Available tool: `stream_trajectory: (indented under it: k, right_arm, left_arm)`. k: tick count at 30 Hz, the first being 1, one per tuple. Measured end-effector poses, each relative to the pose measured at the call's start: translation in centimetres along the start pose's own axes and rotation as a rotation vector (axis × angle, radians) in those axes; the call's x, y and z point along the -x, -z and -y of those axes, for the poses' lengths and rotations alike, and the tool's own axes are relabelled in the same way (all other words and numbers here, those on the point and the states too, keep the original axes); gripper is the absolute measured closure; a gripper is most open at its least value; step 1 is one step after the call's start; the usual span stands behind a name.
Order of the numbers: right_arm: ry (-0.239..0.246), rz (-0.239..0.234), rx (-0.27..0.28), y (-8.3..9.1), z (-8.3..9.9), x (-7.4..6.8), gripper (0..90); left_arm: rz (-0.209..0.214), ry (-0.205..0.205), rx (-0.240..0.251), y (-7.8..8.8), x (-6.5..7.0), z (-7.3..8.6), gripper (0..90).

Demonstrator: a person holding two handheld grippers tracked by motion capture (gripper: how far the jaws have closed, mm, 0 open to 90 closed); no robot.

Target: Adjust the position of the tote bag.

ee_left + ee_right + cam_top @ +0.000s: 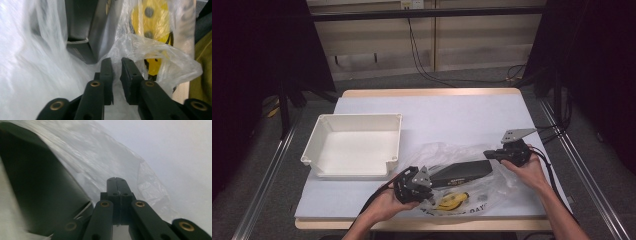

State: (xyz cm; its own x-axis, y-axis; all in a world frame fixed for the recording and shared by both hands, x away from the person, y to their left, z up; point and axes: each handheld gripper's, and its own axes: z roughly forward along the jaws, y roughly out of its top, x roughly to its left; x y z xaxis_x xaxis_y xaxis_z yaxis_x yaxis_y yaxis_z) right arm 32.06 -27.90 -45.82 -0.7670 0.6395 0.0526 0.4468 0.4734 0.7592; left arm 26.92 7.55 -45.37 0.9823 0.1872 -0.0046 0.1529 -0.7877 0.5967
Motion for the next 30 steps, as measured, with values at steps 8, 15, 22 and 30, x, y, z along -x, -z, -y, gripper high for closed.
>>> stream_trajectory:
  k: [8,15,22,30]
  right_arm:
    - [0.010,-0.018,0.079,2.7,-0.5,-1.0,84.0]
    - [0.025,-0.053,0.100,4.4,-0.7,-2.4,82.8]
    - [0.083,-0.089,0.060,4.8,-0.4,-5.1,89.4]
    - [0.076,-0.125,0.015,4.2,1.9,-6.0,90.0]
  left_arm:
    - [-0.026,0.003,0.095,2.7,-0.5,-1.2,74.7]
    - [-0.015,0.002,0.127,3.3,-1.1,-2.7,75.1]
    - [-0.025,0.054,0.154,3.0,-3.3,-3.4,79.8]
    - [-0.093,0.086,0.085,2.2,-5.2,-3.6,85.7]
